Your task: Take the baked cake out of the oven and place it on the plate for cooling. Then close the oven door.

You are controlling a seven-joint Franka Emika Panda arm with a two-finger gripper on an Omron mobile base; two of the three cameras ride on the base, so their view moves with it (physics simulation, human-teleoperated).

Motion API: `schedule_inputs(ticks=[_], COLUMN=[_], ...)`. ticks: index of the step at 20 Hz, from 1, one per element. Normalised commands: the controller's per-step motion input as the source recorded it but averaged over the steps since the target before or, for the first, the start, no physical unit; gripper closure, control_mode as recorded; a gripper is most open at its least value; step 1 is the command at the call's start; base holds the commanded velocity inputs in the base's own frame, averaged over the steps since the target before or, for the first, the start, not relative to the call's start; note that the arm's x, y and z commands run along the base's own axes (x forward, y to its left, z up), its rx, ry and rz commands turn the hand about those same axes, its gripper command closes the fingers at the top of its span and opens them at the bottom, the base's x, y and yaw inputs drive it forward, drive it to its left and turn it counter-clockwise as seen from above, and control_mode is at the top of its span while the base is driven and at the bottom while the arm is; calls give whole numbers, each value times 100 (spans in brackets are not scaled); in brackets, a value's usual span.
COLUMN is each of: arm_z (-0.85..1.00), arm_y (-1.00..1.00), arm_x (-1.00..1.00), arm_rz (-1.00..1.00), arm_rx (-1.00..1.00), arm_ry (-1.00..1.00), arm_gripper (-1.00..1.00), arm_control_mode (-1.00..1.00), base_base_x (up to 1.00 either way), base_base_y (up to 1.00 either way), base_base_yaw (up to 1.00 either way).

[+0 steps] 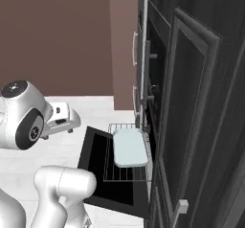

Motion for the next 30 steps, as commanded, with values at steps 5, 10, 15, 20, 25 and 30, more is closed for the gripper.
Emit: schedule_inputs(ticks=[5,10,15,20,25,30], arm_z=[0,0,0,-11,-40,-62], arm_y=[0,0,1,65,64,20], arm_x=[0,0,0,-1,21,43], arm_rz=[0,0,-2,-1,-3,-6], arm_rx=[0,0,0,-5,-5,0], arm_ry=[0,0,0,-2,0,0], arm_gripper=[-100,-100,-100,-100,-100,-100], arm_control_mode=[100,100,-100,-100,-100,-100], base_base_x=[39,62,7,0,0,0], base_base_y=[-33,-12,0,0,0,0], base_base_yaw=[-9,-10,-5,0,0,0])
